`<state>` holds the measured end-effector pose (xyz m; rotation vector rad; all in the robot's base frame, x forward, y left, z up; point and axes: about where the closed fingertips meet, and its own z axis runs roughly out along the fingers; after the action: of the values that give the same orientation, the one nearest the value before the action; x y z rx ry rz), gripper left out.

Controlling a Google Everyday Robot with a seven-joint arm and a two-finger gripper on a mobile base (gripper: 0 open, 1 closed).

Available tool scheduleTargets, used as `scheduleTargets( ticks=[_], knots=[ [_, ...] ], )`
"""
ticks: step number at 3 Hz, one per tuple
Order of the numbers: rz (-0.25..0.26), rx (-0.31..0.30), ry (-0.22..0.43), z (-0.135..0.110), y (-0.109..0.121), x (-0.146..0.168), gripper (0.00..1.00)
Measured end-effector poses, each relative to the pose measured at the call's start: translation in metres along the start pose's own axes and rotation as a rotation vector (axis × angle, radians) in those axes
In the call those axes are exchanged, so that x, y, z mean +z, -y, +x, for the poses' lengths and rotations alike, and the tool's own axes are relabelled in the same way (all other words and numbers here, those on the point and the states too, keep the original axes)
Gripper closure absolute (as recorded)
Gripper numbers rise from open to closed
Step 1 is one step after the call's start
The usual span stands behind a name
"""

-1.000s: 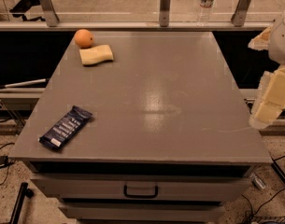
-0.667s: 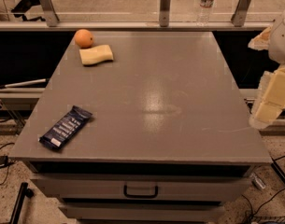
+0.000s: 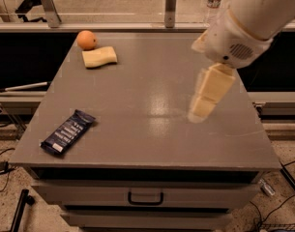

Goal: Pick rxbar blueberry

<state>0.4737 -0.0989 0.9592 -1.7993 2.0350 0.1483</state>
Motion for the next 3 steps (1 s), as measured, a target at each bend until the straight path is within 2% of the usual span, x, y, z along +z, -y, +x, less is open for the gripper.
scheduleTargets(
  ticks=[1,2,3],
  knots=[
    [-0.084,-0.022,0.103,-0.061,-0.005,0.049,0.0],
    [-0.129,-0.007,0.208,-0.098,-0.01,0.093,0.0],
    [-0.157,-0.069,0.309,-0.126,-0.017,0.114,0.0]
  ],
)
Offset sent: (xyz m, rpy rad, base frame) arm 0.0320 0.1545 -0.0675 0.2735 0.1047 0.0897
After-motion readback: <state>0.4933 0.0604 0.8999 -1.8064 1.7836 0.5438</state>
